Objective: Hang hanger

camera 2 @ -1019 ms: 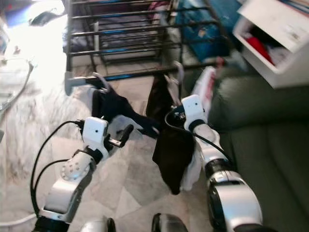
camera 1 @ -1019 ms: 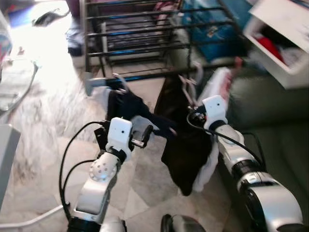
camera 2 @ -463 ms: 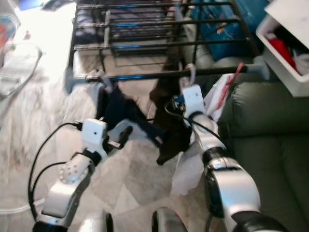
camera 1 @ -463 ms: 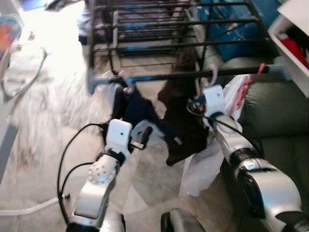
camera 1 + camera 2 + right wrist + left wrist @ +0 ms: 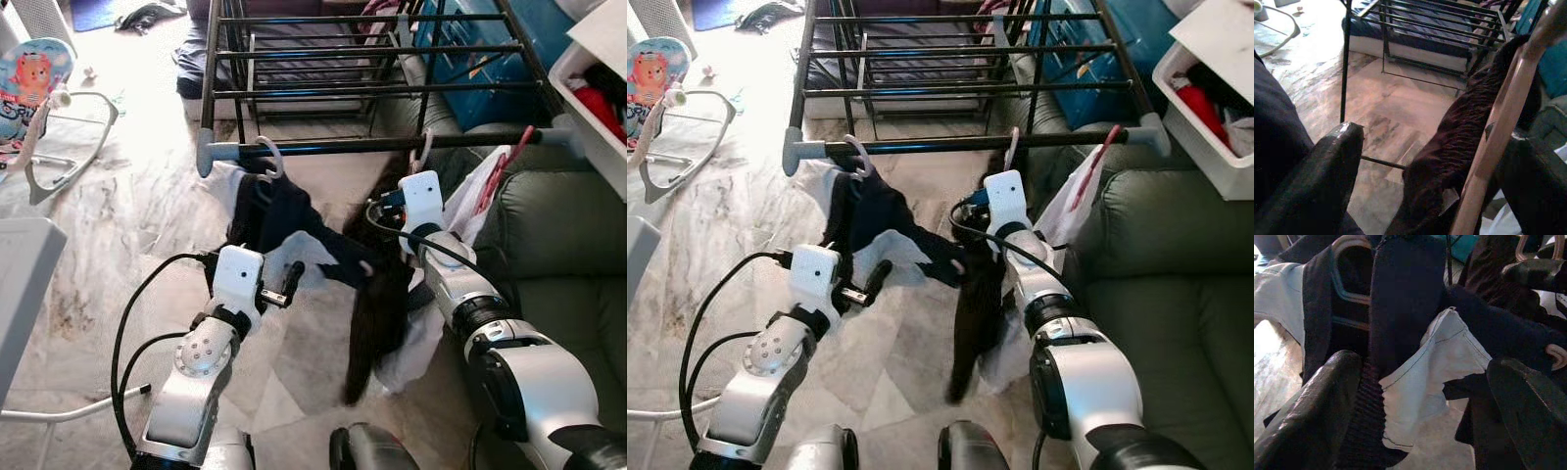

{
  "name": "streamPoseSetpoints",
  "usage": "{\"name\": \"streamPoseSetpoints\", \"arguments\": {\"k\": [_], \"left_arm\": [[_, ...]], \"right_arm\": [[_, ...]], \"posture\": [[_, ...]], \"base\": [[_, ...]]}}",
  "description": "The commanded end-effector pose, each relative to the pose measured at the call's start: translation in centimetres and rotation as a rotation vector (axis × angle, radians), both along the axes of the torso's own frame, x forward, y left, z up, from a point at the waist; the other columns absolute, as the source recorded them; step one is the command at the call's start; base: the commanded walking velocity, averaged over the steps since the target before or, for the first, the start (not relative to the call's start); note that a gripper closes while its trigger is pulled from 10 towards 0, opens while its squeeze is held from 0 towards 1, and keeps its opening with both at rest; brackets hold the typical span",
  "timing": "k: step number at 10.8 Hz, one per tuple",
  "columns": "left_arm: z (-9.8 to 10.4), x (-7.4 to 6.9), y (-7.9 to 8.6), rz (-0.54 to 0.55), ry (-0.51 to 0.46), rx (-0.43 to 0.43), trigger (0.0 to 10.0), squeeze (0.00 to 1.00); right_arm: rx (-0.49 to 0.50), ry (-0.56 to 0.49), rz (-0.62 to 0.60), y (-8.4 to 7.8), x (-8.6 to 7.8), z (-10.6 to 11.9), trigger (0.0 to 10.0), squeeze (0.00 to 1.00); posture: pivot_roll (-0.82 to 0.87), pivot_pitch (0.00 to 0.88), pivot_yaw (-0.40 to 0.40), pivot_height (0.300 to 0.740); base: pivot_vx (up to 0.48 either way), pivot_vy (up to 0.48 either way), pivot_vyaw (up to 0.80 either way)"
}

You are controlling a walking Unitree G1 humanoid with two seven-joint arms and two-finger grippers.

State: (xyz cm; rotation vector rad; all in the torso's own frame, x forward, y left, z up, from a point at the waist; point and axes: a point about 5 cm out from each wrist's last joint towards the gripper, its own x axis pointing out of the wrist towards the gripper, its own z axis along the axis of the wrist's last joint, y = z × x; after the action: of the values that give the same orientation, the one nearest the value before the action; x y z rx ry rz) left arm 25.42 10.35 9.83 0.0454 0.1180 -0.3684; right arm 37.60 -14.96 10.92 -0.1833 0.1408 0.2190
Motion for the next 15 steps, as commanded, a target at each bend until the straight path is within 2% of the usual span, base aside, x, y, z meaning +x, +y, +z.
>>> {"name": "streamPoseSetpoints", "arguments": {"k": [1,2,3,4,5,9,11,12,15], "left_arm": [[0.1,0.2,0.0,0.006,-0.001,0.011,10.0,0.0],[0.1,0.2,0.0,0.006,-0.002,0.01,10.0,0.0],[0.2,0.4,-0.1,0.007,-0.003,0.01,10.0,0.0],[0.1,0.3,-0.1,0.009,-0.001,0.01,10.0,0.0],[0.0,0.3,-0.1,0.009,0.001,0.01,10.0,0.0],[0.1,0.6,-0.4,0.009,-0.004,0.012,10.0,0.0],[0.0,0.6,-0.4,0.011,-0.004,0.013,10.0,0.0],[0.0,0.6,-0.4,0.01,-0.005,0.013,10.0,0.0],[-0.1,0.7,-0.4,0.008,-0.002,0.02,10.0,0.0]], "right_arm": [[0.008,-0.007,-0.027,-0.3,0.2,0.3,10.0,1.0],[0.006,-0.008,-0.039,-0.4,0.1,0.2,10.0,0.99],[-0.004,-0.005,-0.057,-0.8,0.1,0.2,10.0,0.8],[-0.007,-0.006,-0.069,-1.2,0.1,0.2,10.0,0.37],[-0.012,-0.011,-0.072,-1.5,0.1,0.3,10.0,0.0],[-0.062,-0.039,-0.133,-4.0,0.1,0.9,10.0,0.0],[-0.065,-0.052,-0.145,-4.8,0.2,1.4,10.0,0.0],[-0.064,-0.058,-0.15,-4.8,0.2,1.6,10.0,0.0],[-0.022,-0.01,-0.082,-3.4,0.0,0.6,10.0,0.0]], "posture": [[-0.02,0.147,-0.018,0.74],[-0.02,0.147,-0.018,0.74],[-0.02,0.144,-0.019,0.74],[-0.02,0.144,-0.019,0.74],[-0.03,0.142,-0.017,0.74],[-0.04,0.139,-0.013,0.74],[-0.04,0.139,-0.013,0.74],[-0.04,0.138,-0.011,0.74],[-0.04,0.137,-0.011,0.74]], "base": [[0.0,0.0,0.0],[0.0,0.0,0.0],[0.0,0.0,0.0],[0.0,0.0,0.0],[0.0,0.0,0.0],[0.0,0.0,0.0],[0.0,0.0,0.0],[0.0,0.0,0.0],[0.0,0.0,0.0]]}}
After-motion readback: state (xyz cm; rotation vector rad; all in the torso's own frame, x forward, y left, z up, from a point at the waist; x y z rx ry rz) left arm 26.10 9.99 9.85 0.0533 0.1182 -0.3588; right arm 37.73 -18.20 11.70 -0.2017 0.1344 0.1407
